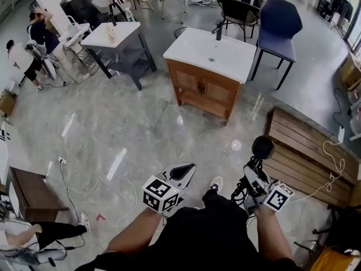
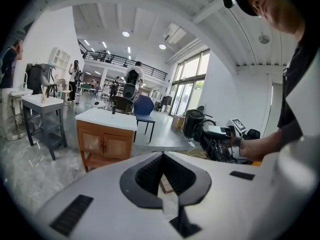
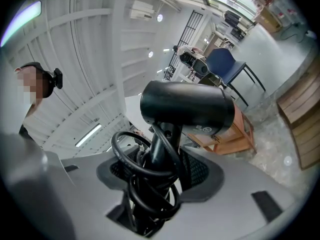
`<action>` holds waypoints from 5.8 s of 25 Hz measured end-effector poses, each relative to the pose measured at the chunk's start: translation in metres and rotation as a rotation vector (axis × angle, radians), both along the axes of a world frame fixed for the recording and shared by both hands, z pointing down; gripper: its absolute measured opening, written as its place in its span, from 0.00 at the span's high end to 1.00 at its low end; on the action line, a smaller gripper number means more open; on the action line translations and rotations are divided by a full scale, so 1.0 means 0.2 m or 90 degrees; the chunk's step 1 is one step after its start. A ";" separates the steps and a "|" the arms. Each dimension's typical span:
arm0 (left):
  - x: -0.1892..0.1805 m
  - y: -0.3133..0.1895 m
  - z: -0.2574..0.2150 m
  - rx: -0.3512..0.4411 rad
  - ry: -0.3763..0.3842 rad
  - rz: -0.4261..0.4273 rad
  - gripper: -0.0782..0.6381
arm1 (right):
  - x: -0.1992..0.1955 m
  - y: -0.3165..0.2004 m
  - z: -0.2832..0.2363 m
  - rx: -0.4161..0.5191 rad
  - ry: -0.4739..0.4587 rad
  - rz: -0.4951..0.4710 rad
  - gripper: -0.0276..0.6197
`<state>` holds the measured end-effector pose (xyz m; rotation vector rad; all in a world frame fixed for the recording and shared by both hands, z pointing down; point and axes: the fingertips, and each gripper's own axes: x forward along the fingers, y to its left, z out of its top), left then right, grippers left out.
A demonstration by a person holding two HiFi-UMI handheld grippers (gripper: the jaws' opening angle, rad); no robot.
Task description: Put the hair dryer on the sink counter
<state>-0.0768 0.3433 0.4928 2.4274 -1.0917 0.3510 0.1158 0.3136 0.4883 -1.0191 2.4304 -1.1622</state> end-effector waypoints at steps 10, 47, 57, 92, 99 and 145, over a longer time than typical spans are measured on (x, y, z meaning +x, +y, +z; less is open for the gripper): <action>0.12 -0.55 -0.11 0.013 -0.014 0.005 0.89 | 0.04 -0.58 -0.07 0.016 -0.003 -0.023 0.59; 0.08 -2.14 -0.05 0.014 -0.010 0.144 0.89 | 0.00 -1.86 0.05 0.003 0.115 0.075 0.59; -0.15 -2.44 0.03 0.003 -0.006 0.189 0.89 | -0.13 -2.15 0.09 -0.009 0.171 0.133 0.59; -0.21 -3.39 0.16 -0.043 -0.045 0.011 0.89 | 0.02 -3.66 0.73 0.042 0.677 -0.331 0.59; -0.20 -3.48 0.24 -0.068 -0.082 -0.055 0.89 | 0.04 -3.91 0.96 0.118 0.807 -0.536 0.59; -0.12 -3.61 0.32 -0.097 -0.095 -0.055 0.89 | -0.18 -4.40 1.21 0.270 0.950 -0.618 0.52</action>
